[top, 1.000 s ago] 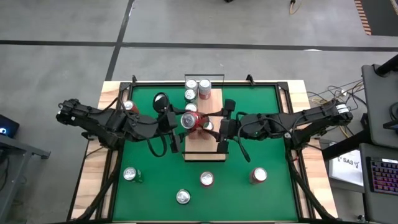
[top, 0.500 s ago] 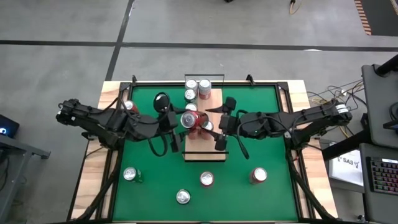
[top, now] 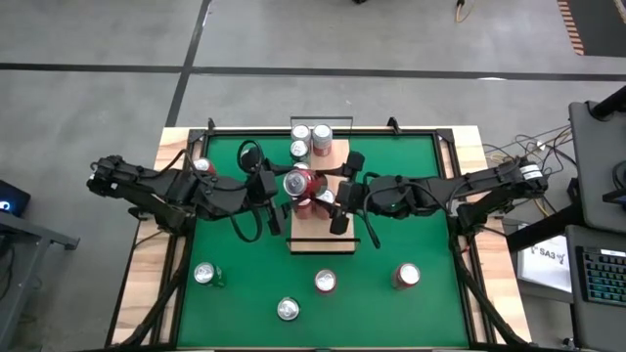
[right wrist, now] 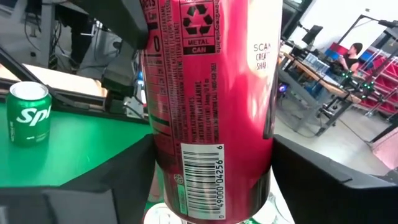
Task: Place canned beverage on shelf
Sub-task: Put the red soda can on the shelf and aligned with the other red soda can
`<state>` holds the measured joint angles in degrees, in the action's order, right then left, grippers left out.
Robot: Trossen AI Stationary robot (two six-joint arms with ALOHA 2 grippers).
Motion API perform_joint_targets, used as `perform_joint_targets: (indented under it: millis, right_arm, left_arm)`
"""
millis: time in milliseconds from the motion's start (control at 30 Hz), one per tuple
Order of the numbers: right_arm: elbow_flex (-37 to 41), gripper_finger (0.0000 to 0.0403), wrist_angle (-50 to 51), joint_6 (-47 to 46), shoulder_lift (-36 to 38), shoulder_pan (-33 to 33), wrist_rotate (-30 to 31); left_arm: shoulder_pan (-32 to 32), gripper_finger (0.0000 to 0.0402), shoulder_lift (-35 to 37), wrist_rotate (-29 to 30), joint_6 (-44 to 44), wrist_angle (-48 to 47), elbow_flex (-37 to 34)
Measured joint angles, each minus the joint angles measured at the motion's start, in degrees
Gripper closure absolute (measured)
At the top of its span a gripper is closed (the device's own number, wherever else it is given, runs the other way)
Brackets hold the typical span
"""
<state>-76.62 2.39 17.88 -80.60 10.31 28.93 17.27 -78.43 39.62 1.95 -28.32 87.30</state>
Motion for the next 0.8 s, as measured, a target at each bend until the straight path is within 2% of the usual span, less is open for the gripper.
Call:
perform_joint_targets:
  millis: [167,233,567,800]
  right_arm:
    - [0.0,0.0142,-0.2,0.2,0.0,-0.2,-0.7]
    - [0.1,0.0142,0.0,0.2,-0.1,-0.3,-0.9]
    - [0.1,0.0142,0.8,-0.1,0.7,-0.3,-0.5]
    - [0.1,0.0142,4.8,-2.2,5.0,-2.4,-0.9]
  left_arm:
    - [0.0,0.0068,-0.1,-0.1,-0.3,1.9,0.0]
    - [0.0,0.006,-0.1,-0.1,-0.6,1.5,0.0]
    - [0.0,0.0065,0.0,0.0,-4.0,1.5,0.0]
    - [-0.1,0.0064,1.6,0.5,-7.0,1.5,0.0]
